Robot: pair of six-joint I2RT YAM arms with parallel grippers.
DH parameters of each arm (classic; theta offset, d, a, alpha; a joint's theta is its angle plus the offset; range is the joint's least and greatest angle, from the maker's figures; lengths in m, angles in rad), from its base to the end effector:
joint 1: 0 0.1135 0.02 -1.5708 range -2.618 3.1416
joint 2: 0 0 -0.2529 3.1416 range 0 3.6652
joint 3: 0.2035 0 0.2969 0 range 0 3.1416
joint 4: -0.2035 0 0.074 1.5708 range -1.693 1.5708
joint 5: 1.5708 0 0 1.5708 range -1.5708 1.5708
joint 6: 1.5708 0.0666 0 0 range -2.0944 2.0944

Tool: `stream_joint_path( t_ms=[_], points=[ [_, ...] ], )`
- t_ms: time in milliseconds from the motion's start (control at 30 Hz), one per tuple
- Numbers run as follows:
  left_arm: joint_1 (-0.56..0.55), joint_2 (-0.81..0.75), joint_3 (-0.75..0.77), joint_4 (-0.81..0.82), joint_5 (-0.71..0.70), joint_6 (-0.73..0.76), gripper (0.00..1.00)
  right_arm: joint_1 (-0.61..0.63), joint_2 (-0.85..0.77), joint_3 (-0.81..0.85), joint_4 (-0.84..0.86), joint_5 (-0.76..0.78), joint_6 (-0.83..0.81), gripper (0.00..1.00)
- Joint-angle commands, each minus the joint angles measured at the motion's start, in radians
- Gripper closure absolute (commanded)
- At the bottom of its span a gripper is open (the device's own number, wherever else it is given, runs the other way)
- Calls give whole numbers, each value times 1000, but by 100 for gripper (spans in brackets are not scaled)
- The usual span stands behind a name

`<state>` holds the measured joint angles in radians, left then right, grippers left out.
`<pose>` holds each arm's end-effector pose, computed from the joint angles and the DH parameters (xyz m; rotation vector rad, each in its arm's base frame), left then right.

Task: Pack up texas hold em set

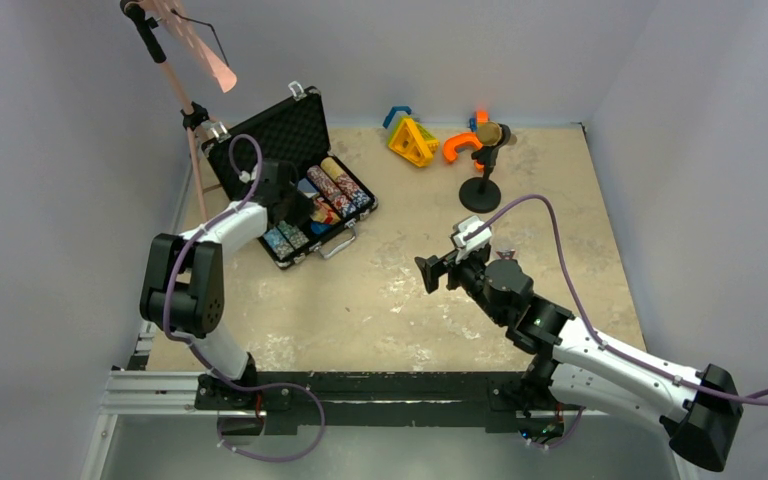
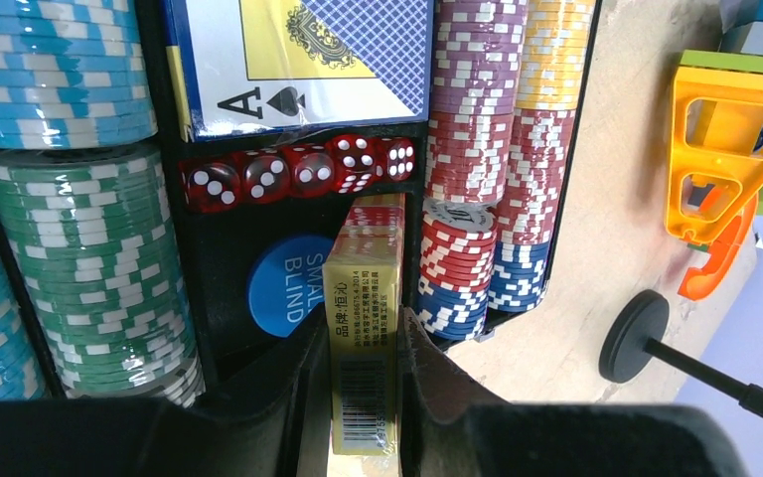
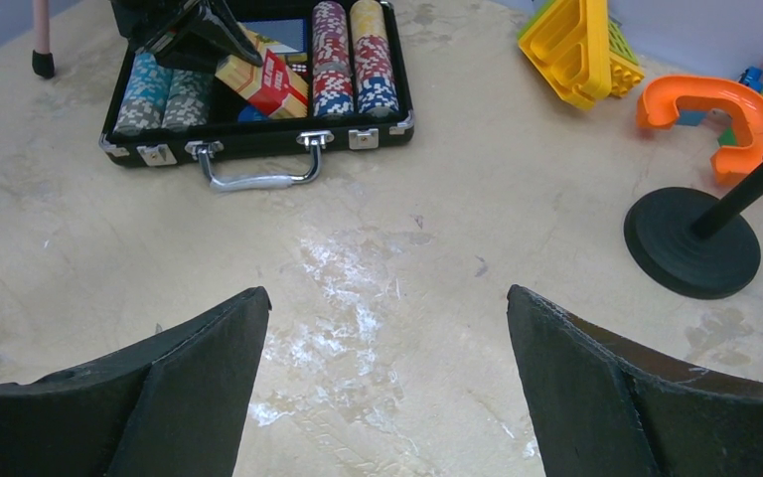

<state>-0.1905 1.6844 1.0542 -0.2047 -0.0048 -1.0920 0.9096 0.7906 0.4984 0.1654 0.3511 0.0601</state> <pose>0.4059 -0.0780 0.1377 -1.0867 2.2401 -0.5694 0.1859 0.2016 0.2497 -0.4553 1.6463 0.4278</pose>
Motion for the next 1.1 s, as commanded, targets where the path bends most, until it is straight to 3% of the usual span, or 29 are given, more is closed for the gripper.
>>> stream_joint_path(
  t_ms=[0, 67, 233, 300, 433, 667, 1067],
  points=[
    [3, -10, 35, 7, 11, 57, 68, 0, -3, 1, 30, 30, -10, 8],
    [3, -29, 41, -17, -13, 92, 52, 0, -5, 3, 28, 30, -12, 8],
    [3, -89, 57, -80, -97, 175, 28, -1, -11, 2, 26, 30, -12, 8],
    [2, -114, 58, -100, -144, 216, 24, -1, -13, 3, 26, 29, -13, 8],
    [2, -151, 57, -130, -205, 282, 23, 0, -6, 7, 22, 29, -13, 8],
    [-14, -124, 80, -146, -176, 363, 32, 0, 10, 9, 22, 31, -14, 8],
    [-29, 1, 115, -161, -108, 327, 39, -2, 19, 12, 20, 37, -14, 8]
  ],
)
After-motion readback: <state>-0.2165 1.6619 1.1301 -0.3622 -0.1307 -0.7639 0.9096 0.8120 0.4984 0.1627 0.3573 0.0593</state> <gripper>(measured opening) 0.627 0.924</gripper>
